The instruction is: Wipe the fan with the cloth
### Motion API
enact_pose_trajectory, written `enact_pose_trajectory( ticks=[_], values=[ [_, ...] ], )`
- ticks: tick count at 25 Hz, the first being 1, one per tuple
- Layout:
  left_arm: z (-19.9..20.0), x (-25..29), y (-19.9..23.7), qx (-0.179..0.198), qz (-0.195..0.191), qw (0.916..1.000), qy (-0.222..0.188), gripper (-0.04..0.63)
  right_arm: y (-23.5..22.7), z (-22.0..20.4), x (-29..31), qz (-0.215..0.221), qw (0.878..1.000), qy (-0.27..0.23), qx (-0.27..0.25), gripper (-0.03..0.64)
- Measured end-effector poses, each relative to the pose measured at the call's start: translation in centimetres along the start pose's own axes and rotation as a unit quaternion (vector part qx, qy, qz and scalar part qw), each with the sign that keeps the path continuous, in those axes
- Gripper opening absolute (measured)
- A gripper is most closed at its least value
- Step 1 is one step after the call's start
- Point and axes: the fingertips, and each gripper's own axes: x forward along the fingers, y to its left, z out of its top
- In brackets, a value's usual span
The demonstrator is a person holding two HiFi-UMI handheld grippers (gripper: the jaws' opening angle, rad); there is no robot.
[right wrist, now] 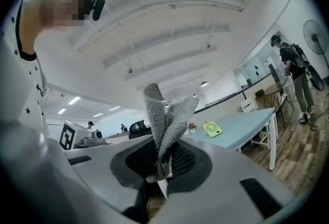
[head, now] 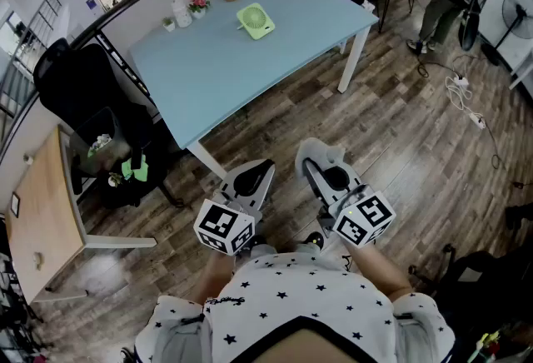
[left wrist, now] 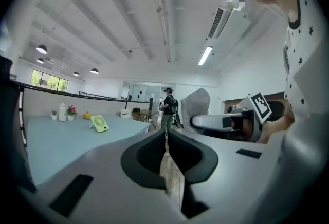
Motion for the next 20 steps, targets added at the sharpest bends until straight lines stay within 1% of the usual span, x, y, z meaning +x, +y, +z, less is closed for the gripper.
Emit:
enact_pose_trajectory(
  ticks=[8, 16, 20],
  values=[
    [0.3, 0.9, -0.7, -0.003, 0.004, 1.0000, 0.000, 0.040, -0.8, 0.4, -0.5, 0.009, 1.000, -0.001, 0.004, 0.046],
    [-0.1, 1.9, -1.4, -0.003, 0.023, 0.9997, 0.009, 0.040, -2.0, 0.6, -1.2, 0.030, 0.999, -0.009, 0.026, 0.048],
    [-0.2, 2.9, -2.4, -0.003, 0.031, 0.9995, 0.011, 0.040, -3.3, 0.7, -2.1, 0.032, 0.999, -0.010, 0.036, 0.049]
  ],
)
